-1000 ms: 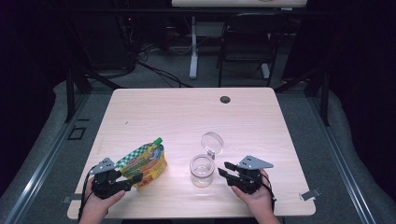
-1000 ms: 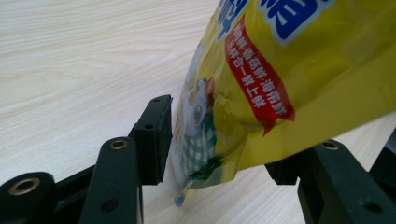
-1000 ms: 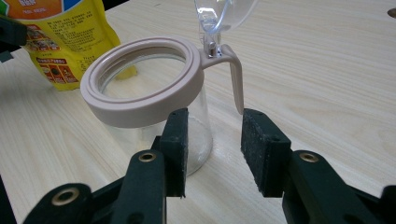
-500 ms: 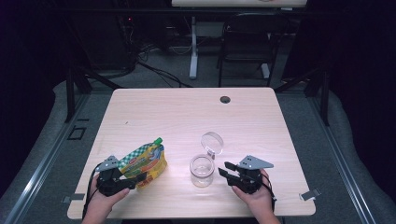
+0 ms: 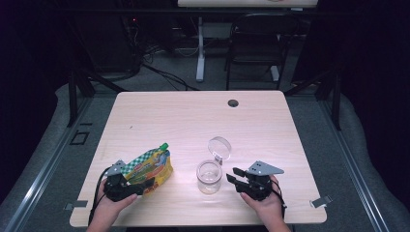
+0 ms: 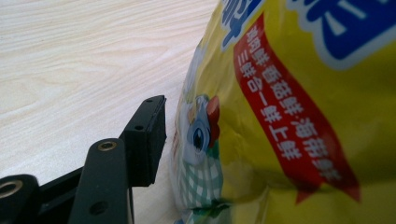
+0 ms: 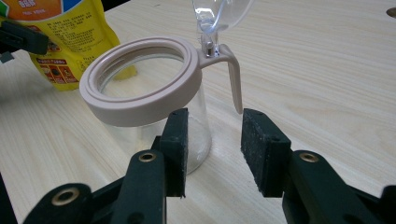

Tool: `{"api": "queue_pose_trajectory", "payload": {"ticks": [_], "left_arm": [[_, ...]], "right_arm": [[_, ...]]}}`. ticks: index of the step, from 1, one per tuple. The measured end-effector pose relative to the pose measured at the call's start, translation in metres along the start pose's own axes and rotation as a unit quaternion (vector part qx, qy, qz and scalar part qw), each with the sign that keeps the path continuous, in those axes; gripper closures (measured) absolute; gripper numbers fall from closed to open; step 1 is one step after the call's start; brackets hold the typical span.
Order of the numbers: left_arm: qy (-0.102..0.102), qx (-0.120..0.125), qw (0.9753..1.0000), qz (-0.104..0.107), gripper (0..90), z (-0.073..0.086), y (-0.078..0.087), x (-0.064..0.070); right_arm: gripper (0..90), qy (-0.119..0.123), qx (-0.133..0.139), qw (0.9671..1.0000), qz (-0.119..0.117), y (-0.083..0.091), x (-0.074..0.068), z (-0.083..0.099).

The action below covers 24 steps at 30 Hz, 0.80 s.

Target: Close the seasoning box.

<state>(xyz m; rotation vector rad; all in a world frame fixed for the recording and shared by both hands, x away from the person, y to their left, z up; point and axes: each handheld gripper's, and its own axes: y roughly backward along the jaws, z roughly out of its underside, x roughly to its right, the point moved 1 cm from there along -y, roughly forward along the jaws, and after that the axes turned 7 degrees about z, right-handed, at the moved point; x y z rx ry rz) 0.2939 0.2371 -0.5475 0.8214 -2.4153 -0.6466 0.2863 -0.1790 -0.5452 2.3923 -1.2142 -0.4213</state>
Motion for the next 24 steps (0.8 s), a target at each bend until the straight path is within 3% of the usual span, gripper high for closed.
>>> {"api": "queue_pose_trajectory", "payload": {"ticks": [24], "left_arm": [[-0.006, -0.004, 0.9998, 0.019, 42.4, 0.008, -0.013, -0.011]], "right_arm": [[61.8, -0.001, -0.003, 1.0000, 0.000, 0.000, 0.001, 0.000]]}}
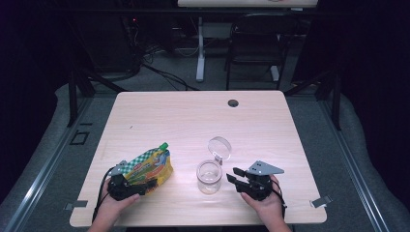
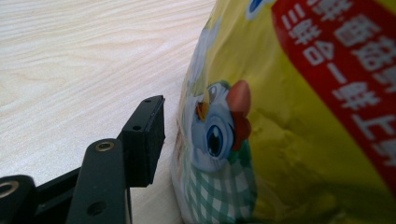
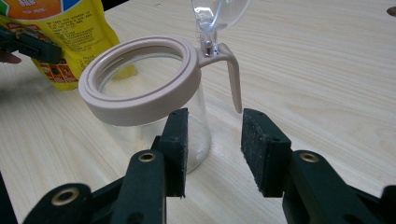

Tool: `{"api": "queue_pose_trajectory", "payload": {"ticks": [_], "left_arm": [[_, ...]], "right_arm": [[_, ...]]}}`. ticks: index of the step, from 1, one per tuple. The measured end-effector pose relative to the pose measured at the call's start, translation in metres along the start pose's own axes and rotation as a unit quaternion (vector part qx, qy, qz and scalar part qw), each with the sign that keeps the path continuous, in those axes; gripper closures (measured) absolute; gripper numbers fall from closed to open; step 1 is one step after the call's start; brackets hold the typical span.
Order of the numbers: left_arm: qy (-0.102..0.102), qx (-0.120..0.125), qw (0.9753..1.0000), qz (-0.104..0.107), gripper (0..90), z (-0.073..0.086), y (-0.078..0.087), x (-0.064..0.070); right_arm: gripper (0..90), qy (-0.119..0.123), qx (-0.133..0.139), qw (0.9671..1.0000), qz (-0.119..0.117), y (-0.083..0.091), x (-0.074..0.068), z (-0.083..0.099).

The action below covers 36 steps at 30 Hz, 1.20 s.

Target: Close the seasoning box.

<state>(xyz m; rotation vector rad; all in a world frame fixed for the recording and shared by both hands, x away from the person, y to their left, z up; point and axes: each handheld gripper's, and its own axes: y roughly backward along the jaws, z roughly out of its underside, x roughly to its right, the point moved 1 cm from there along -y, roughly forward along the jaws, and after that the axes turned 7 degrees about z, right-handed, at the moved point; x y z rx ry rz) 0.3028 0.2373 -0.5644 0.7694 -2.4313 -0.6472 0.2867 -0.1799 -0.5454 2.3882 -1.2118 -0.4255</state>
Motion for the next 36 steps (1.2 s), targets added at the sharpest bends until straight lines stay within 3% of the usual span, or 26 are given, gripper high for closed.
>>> {"api": "queue_pose_trajectory", "payload": {"ticks": [10, 17, 36], "left_arm": [[0.002, 0.007, 0.9998, 0.019, 44.3, 0.0014, -0.0022, -0.0011], [-0.008, 0.004, 0.9998, 0.015, 46.9, -0.0001, -0.0055, 0.0040], [0.002, 0.006, 0.9998, 0.020, 44.1, -0.0028, -0.0077, 0.0013]], "right_arm": [[61.8, 0.003, -0.002, 1.0000, 0.000, -0.0007, -0.0003, 0.0001], [61.7, 0.002, -0.001, 1.0000, -0.002, -0.0020, -0.0015, 0.0007], [61.5, 0.005, -0.005, 1.0000, -0.001, -0.0019, -0.0016, 0.0023]]}}
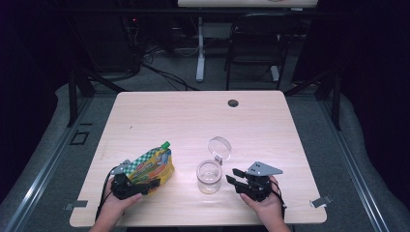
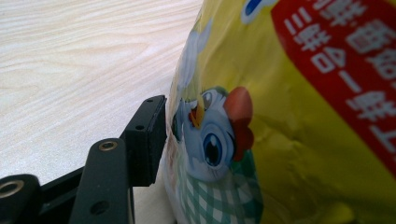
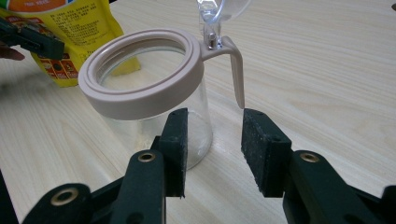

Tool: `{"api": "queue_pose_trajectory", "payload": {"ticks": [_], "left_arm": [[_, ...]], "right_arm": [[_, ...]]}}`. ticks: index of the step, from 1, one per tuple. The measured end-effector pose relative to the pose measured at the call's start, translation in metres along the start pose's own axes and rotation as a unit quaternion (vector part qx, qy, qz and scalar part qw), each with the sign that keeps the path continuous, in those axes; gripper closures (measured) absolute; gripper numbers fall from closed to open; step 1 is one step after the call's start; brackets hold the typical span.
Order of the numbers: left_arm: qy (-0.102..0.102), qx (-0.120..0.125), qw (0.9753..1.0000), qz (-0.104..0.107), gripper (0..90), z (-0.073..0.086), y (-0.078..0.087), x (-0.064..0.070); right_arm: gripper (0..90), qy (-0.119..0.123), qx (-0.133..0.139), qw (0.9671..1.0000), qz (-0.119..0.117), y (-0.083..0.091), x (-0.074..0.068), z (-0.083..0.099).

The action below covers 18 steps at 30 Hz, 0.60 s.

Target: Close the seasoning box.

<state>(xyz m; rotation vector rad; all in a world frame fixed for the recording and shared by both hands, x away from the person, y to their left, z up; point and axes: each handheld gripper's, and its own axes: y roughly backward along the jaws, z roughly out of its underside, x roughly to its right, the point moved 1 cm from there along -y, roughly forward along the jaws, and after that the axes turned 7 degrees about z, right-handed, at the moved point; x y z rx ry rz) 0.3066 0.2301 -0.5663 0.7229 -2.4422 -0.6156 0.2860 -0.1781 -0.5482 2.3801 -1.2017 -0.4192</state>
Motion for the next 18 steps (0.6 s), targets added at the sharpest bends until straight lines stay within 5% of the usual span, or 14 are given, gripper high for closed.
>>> {"api": "queue_pose_trajectory", "payload": {"ticks": [18], "left_arm": [[-0.015, 0.012, 0.9998, -0.009, 46.2, -0.0048, -0.0001, 0.0054]], "right_arm": [[61.0, -0.001, -0.003, 1.0000, 0.002, 0.0008, 0.0004, 0.0013]]}}
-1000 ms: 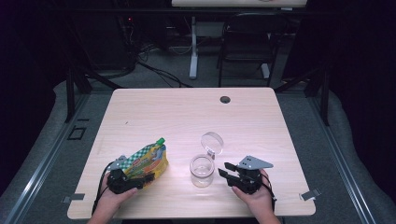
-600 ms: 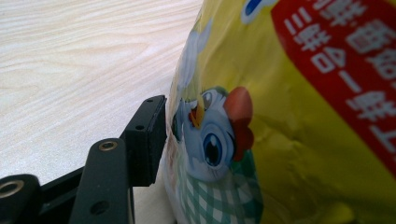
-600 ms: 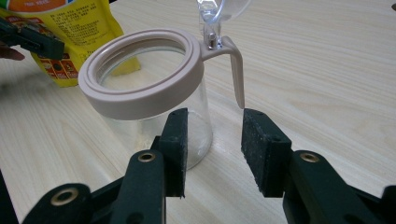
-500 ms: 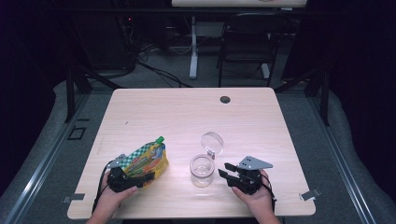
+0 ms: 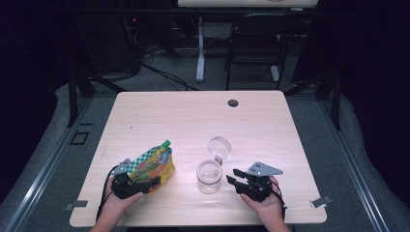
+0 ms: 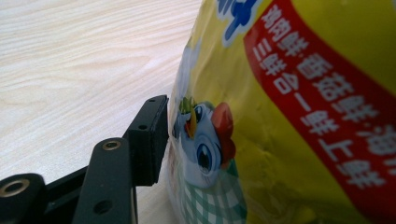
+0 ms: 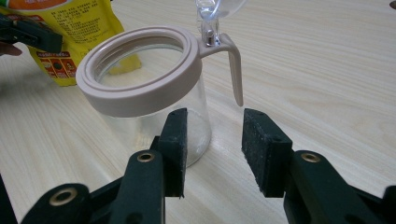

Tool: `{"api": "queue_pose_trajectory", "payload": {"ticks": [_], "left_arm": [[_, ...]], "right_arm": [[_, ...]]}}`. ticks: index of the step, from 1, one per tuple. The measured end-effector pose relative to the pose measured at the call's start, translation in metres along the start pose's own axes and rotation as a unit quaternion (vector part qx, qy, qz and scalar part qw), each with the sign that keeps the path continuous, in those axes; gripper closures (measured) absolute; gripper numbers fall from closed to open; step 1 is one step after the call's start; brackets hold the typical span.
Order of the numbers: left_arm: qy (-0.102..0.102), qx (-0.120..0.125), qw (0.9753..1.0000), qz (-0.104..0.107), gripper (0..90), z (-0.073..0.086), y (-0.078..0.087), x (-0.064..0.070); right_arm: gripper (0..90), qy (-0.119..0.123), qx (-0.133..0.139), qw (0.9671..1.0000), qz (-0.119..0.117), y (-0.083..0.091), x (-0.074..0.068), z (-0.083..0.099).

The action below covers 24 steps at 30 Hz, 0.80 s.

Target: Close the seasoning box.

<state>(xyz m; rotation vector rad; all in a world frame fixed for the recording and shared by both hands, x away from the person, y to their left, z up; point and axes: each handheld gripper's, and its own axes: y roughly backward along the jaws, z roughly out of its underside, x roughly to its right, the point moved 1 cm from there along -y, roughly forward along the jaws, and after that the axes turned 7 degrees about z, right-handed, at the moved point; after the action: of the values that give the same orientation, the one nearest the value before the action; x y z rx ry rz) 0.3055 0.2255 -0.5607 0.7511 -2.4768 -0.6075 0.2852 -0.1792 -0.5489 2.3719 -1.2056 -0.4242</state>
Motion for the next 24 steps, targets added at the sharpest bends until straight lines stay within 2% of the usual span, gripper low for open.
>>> {"api": "queue_pose_trajectory", "payload": {"ticks": [2, 13, 24], "left_arm": [[0.002, -0.002, 1.0000, 0.000, 48.4, -0.0007, -0.0003, 0.0000], [-0.017, -0.006, 0.9995, -0.025, 58.5, -0.0019, -0.0004, 0.0052], [-0.026, -0.002, 0.9991, -0.033, 61.9, -0.0001, 0.0000, 0.0073]], "right_arm": [[61.0, 0.000, 0.001, 1.0000, 0.000, 0.0000, 0.0000, -0.0001], [61.0, 0.001, 0.000, 1.0000, 0.000, 0.0001, -0.0003, -0.0001], [60.9, 0.001, -0.001, 1.0000, 0.001, -0.0007, -0.0001, 0.0002]]}}
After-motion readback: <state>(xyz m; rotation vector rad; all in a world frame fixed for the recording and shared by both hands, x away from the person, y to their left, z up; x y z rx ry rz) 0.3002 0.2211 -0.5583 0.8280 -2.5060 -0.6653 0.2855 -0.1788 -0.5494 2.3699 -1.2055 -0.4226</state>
